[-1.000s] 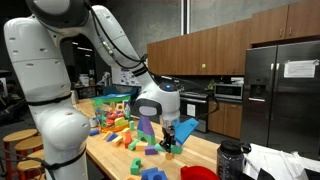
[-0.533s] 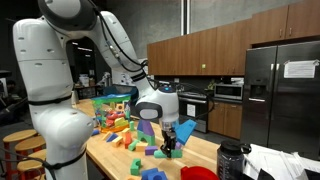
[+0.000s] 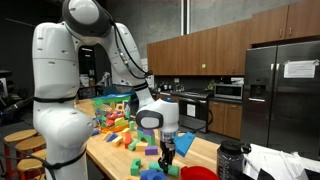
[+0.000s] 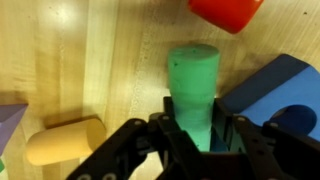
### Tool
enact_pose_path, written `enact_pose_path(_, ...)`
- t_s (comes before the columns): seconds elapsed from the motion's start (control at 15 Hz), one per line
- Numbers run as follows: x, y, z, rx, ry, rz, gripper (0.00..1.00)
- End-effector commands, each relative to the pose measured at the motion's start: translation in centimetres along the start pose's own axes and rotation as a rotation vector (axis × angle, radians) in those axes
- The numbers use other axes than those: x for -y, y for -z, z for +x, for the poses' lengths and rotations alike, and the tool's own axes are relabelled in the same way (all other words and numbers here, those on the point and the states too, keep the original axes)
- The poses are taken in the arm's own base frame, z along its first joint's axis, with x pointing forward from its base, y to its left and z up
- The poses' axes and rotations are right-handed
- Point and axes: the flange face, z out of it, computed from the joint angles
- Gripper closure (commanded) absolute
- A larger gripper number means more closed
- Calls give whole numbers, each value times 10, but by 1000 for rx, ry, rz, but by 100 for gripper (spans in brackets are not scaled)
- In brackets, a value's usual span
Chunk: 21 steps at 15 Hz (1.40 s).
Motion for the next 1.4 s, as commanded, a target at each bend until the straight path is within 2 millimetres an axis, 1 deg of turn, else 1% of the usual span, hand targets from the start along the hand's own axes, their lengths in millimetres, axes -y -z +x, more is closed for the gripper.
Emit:
enact_pose_path(0.0, 4, 0, -3, -11, -7, 6, 84)
enact_pose_path(0.27, 4, 9, -4, -51, -35, -13, 84)
enact_pose_path(0.4, 13, 12, 0, -94, -48, -12, 84)
enact_pose_path(0.47, 11, 14, -3, -121, -52, -8, 84)
enact_pose_path(0.6, 17, 16, 1, -160, -56, -2, 84)
enact_pose_path(0.93, 13, 30, -1, -197, -63, -30, 84)
enact_pose_path(1.0, 13, 32, -1, -193, -66, -41, 84)
enact_pose_path(1.33, 0, 50, -1, -144, -54, -121, 84)
